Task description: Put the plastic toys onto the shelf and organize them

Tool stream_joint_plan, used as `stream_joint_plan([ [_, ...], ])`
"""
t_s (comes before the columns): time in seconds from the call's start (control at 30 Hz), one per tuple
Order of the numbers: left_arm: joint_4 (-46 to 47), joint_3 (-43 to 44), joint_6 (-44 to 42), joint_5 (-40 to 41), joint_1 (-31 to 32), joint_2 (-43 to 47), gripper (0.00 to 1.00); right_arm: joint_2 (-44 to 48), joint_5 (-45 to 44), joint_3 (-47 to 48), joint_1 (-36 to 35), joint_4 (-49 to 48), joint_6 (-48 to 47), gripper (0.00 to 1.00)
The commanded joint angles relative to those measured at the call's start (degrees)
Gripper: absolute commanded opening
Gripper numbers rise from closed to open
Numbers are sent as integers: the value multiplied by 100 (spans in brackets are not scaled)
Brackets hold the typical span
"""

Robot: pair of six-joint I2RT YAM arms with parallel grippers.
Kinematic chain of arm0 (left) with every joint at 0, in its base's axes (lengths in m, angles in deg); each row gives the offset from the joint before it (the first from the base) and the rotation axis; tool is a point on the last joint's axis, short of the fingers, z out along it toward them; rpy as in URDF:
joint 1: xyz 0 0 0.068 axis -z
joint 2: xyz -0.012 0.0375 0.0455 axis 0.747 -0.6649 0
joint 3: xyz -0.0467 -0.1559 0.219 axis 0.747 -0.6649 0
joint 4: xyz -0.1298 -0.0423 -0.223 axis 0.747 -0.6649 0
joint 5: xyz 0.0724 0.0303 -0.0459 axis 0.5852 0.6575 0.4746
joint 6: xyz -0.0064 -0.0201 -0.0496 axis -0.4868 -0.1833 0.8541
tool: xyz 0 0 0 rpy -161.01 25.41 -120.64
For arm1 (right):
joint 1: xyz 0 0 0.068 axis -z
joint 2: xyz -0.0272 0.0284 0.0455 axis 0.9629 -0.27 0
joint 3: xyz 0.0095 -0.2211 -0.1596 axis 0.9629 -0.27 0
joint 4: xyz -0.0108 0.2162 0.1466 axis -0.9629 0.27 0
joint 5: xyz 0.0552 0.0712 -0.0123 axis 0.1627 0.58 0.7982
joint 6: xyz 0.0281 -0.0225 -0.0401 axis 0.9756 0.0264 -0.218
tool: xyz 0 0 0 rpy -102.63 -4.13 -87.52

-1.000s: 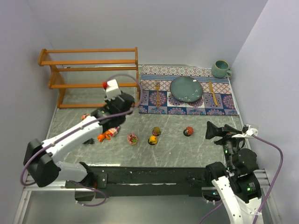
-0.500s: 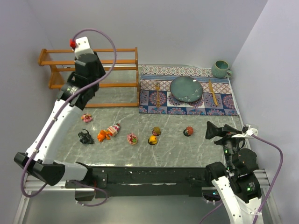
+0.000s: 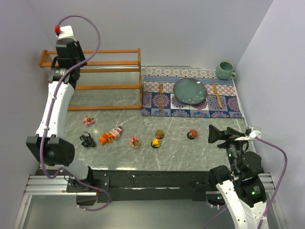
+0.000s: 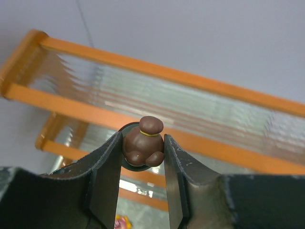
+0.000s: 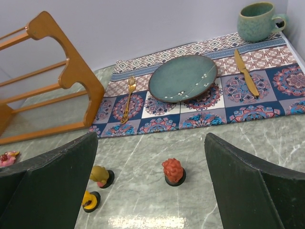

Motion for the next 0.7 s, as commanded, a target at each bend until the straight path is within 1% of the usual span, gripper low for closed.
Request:
stream_joint_plan([
  [0.0,439,697,-163,-845,-555,-287,19,1196,156,-31,-22,-158,-112,100],
  [0.13,693,900,-391,-986,-801,-621,18,1117,182,-31,-14,-149,-112,100],
  [0.27,816,1103,-303,-1635,-1091,-868,18,1056,182,-31,-14,-149,-112,100],
  [0.33,861,1138,-268,-1795,-1232,-1008,17,1047,191,-31,-14,-141,-112,100],
  [0.53,562,1647,-374,-1795,-1312,-1483,16,1012,147,-31,-22,-114,-95,100],
  [0.67,553,1648,-382,-1795,-1355,-1562,16,959,173,-31,-14,-106,-95,100],
])
